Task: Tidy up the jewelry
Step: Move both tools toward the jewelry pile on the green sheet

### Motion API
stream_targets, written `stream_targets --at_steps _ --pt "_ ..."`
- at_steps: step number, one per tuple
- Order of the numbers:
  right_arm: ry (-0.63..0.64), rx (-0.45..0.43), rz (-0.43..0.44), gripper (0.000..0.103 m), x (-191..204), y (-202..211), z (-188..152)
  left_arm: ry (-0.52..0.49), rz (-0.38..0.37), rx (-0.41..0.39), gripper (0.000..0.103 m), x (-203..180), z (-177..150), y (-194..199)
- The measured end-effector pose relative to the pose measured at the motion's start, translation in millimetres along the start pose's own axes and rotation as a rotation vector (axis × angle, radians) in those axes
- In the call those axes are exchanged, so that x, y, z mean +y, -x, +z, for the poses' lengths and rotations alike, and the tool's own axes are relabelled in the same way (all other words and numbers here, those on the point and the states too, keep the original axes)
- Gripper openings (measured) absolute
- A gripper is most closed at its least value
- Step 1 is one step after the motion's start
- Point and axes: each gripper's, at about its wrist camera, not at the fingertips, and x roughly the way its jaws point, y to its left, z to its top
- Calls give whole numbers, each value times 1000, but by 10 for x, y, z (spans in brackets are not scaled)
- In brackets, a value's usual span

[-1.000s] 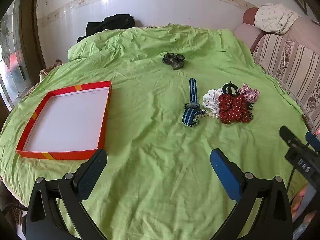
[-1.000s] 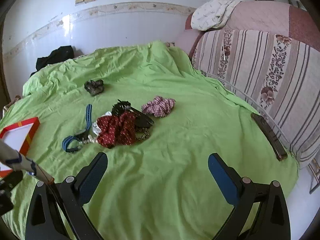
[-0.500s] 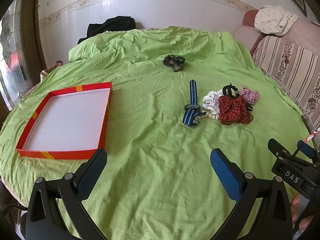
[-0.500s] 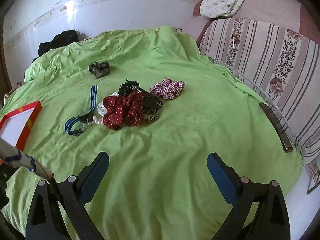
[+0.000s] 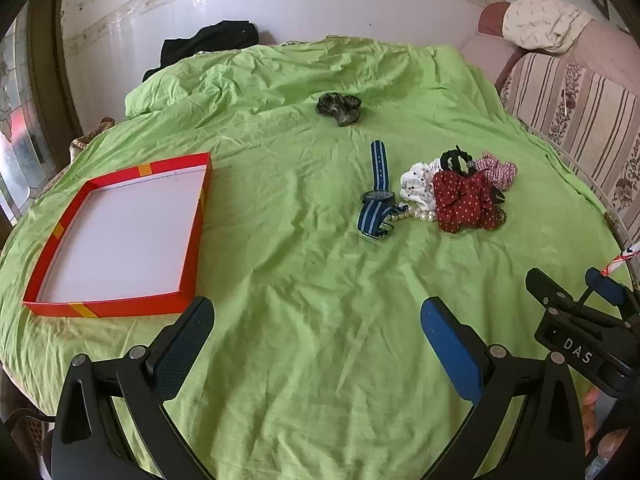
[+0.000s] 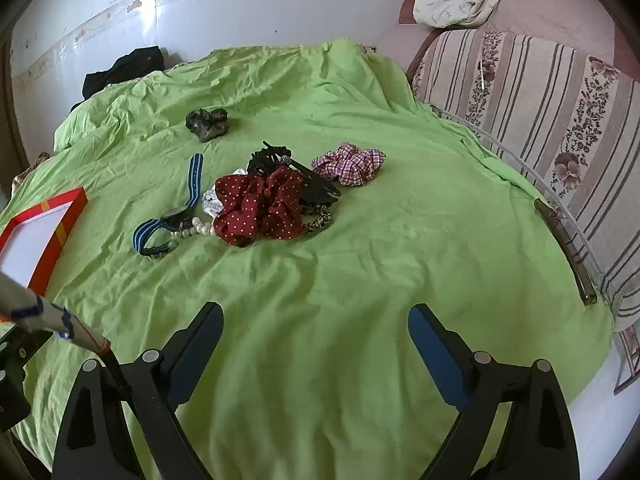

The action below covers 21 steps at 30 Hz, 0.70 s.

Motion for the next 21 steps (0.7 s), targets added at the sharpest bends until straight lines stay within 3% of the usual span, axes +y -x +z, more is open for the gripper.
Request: stream_targets --at_steps 21 --pt "11 44 16 91 12 -201 26 -11 -26 74 103 66 52 -261"
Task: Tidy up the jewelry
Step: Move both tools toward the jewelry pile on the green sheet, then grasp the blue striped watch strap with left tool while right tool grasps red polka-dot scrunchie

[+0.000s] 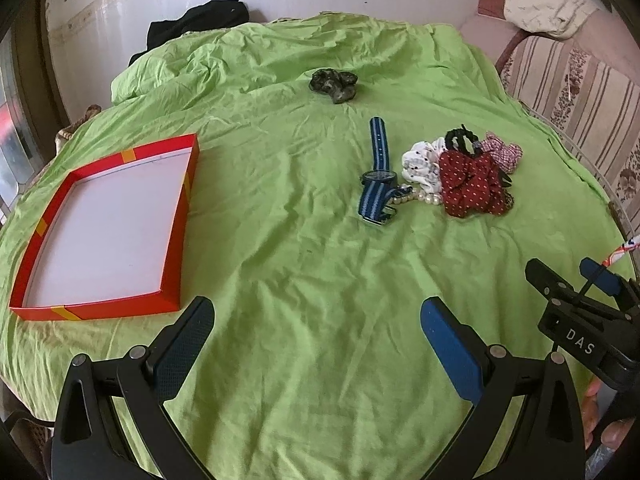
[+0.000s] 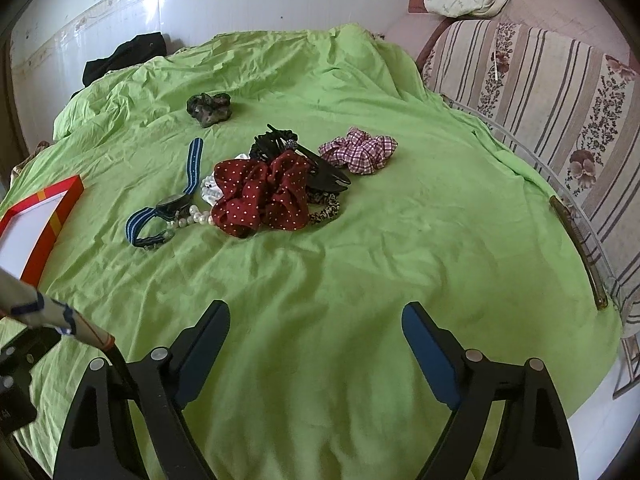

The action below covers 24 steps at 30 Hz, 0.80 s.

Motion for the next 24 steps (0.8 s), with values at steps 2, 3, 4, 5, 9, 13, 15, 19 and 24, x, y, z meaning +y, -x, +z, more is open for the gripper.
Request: stream_targets --at_steps 2,3,4,5,9,13,15,19,24 --pt "-4 6 7 90 -23 -38 25 4 -9 7 103 52 37 -21" --pt "-6 9 10 90 -36 -55 43 6 -13 10 102 81 61 -29" --pt "-7 12 13 90 -50 -79 65 13 -21 14 99 124 100 -40" --pt "-10 15 17 90 -66 -99 92 17 -27 18 97 153 131 -44" --pt "-28 14 37 88 -142 -157 211 30 -76 51 78 257 332 -119" --pt "-64 22 89 83 -214 -242 336 51 -132 82 78 301 524 -296" --pt "-89 35 127 79 -261 -295 395 52 -154 93 78 279 586 -385" --pt "-108 27 186 76 -300 -368 543 37 -225 115 78 130 690 -601" --pt "-91 0 246 75 -246 -418 678 18 -302 136 78 -35 752 -837"
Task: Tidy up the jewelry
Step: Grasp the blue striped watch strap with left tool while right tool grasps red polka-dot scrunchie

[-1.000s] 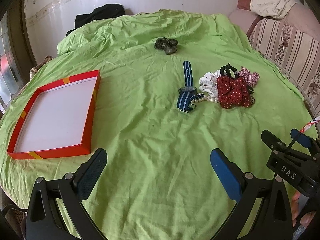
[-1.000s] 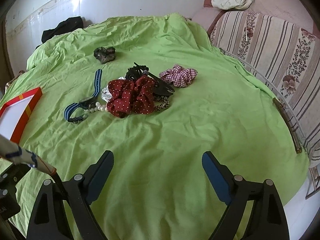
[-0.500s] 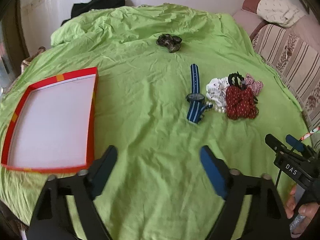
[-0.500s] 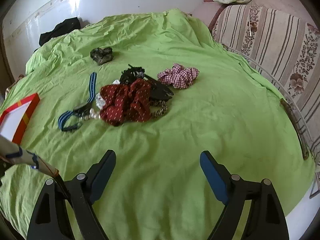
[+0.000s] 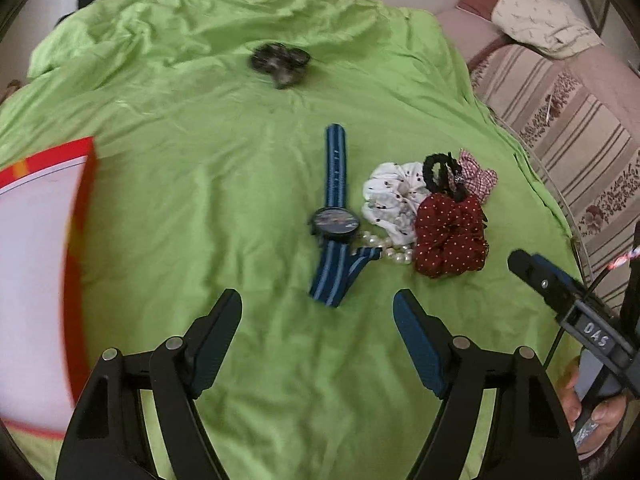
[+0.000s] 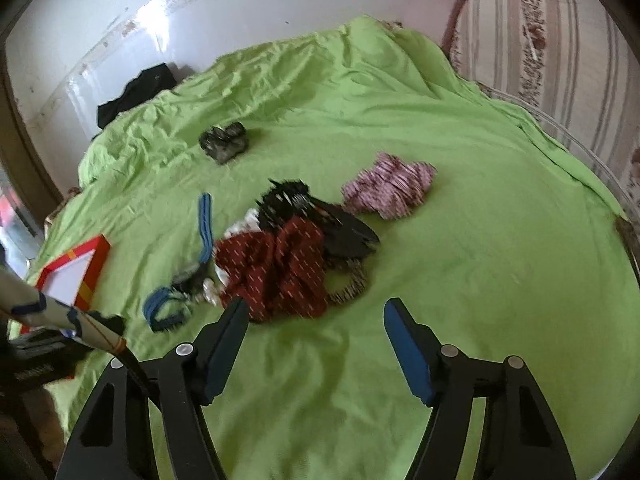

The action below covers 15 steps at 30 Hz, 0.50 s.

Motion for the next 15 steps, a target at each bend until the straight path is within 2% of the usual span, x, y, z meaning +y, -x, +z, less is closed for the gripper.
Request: stream_targets --at_steps 3,5,7,11,12,13,14,15 --pt "11 10 18 72 60 -128 51 1 -24 21 76 -11 52 -181" --pt "20 24 20 71 103 -247 65 20 -50 40 66 17 80 -277" --pt "26 40 28 69 138 -356 71 38 -74 58 51 53 91 -351" --pt "46 58 31 68 227 -519 78 46 -104 62 40 65 99 -440" --pt "52 61 27 65 244 -545 75 49 -115 60 36 60 100 -450" --pt "58 64 23 58 257 -569 70 52 -123 62 28 58 109 -465" --pt "63 68 17 52 266 -590 64 57 -128 64 24 63 110 -466" --pt "69 73 10 38 277 -609 62 60 -129 62 20 58 109 -456"
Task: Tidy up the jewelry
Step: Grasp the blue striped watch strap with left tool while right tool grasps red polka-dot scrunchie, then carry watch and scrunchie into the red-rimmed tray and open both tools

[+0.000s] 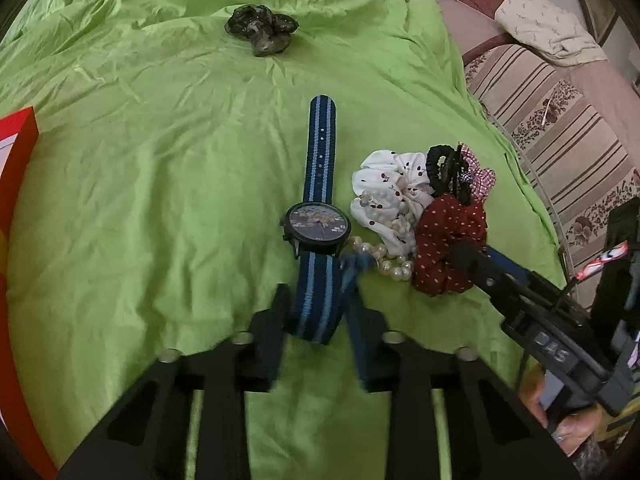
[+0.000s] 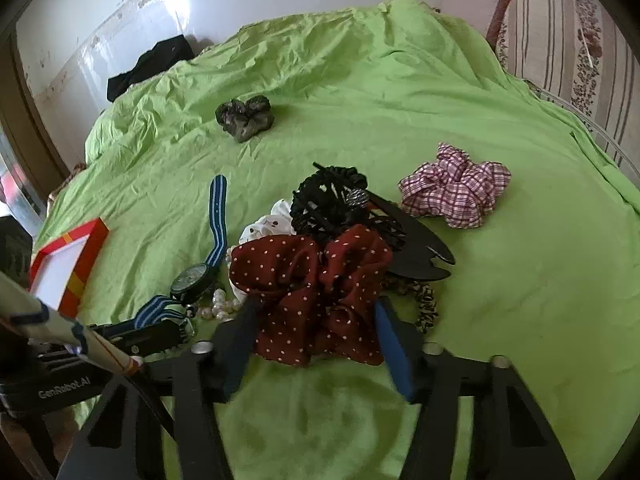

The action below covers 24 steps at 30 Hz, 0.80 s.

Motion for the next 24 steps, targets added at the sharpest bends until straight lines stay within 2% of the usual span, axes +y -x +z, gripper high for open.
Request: stream_targets --at_steps 1,4,15,21,24 --pt "2 5 -3 22 -5 -9 0 2 -2 -5 19 0 -5 19" --pt "-19 10 17 12 -36 32 6 13 0 -22 19 -20 -24 132" --pt "6 -91 63 11 163 741 31 20 -26 -146 18 -60 -166 1106" --pt "12 -99 120 11 358 1009 46 56 -12 -243 18 170 -230 1674" --pt "40 -96 137 11 544 1082 50 73 28 -302 18 357 -246 1949"
